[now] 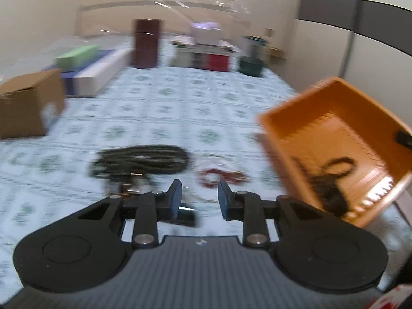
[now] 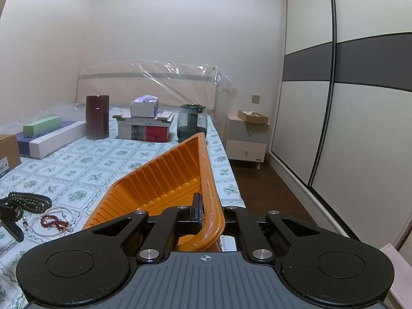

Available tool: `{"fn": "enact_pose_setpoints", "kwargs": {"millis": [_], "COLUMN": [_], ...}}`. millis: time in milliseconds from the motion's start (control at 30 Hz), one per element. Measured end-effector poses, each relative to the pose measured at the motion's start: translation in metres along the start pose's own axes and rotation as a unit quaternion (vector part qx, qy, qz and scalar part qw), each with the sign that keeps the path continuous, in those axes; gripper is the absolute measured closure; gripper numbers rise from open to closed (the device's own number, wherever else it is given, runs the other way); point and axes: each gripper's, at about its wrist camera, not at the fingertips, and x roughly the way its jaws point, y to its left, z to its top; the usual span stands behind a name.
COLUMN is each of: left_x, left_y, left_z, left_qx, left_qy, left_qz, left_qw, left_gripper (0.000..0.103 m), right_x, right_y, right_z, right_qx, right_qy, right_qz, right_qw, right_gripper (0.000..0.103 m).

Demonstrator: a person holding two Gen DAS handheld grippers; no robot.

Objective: Organize jewelry
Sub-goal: 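Grasp the black watch with the left gripper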

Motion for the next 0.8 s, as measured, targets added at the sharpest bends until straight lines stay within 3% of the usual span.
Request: {"fn": "enact_pose_setpoints", "kwargs": {"millis": [100, 233, 567, 700, 800], "left_x": [0.0, 0.009, 0.033, 0.037, 0.035], "left_y": [0.023, 0.041, 0.044, 0.045, 0.046], "left_z": [0.001, 0.002, -0.004, -0.004, -0.001], "left_qx": [-0.003, -0.009, 0.005, 0.006, 0.008], "left_qy": [-0.01, -0.003, 0.025, 0.031, 0.031], "left_qz": [0.046, 0.077, 0.08, 0.078, 0.076], "left_qw": [0.9989, 0.997, 0.9965, 0.9964, 0.9966], "left_gripper": [0.074, 0.073, 0.073, 0.089, 0.089], "right_x": [0.001, 0.001, 0.002, 0.003, 0.003], "right_y": [0.001, 0.002, 0.002, 0.002, 0.002], "right_z": [0.001, 0.0, 0.0, 0.0, 0.0], "right_qx": [-0.003, -0.006, -0.008, -0.008, -0.007], "right_qy": [0.001, 0.002, 0.004, 0.005, 0.006], "right_qz": [-0.001, -0.002, -0.004, -0.005, -0.005], "right_qw": [1.0, 1.0, 1.0, 1.0, 1.0], "right_gripper": [0.097, 0.097, 0.097, 0.097, 0.097]}}
